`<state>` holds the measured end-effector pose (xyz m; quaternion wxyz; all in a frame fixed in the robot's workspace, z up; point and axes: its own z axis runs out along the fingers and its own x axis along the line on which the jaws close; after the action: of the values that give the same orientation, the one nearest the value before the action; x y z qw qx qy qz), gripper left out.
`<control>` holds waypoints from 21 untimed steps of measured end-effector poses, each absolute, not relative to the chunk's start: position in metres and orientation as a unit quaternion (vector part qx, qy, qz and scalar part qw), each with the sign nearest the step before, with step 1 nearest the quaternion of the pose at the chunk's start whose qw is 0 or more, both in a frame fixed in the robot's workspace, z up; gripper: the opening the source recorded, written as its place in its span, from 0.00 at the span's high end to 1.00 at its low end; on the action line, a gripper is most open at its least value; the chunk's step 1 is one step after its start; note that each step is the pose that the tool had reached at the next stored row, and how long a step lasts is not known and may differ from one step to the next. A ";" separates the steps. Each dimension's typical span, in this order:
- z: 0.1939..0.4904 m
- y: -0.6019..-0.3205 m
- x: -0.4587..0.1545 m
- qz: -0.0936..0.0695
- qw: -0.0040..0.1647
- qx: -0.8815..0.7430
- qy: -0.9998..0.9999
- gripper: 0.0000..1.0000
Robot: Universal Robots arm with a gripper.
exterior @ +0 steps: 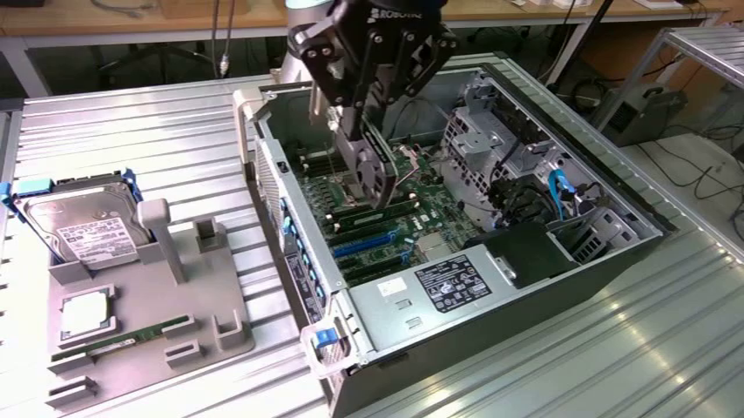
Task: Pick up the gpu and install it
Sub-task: 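Pick up the gpu and move the gpu toward the slot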
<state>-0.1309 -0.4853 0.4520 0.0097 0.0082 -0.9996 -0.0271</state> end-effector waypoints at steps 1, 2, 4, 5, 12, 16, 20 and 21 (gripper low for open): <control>0.450 -0.485 -0.126 -0.027 0.010 0.008 -1.000 0.74; 0.448 -0.484 -0.120 -0.027 0.010 0.008 -1.000 0.74; 0.441 -0.481 -0.104 -0.027 0.010 0.008 -1.000 0.74; 0.440 -0.479 -0.100 -0.027 0.010 0.008 -1.000 0.74; 0.425 -0.470 -0.065 -0.027 0.010 0.008 -1.000 0.74; 0.417 -0.469 -0.049 -0.027 0.010 0.008 -1.000 0.74; 0.410 -0.468 -0.039 -0.027 0.010 0.008 -1.000 0.74; 0.409 -0.468 -0.038 -0.027 0.010 0.008 -1.000 0.74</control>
<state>-0.0379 -0.4684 0.4094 0.0104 0.0081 -0.9996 -0.0267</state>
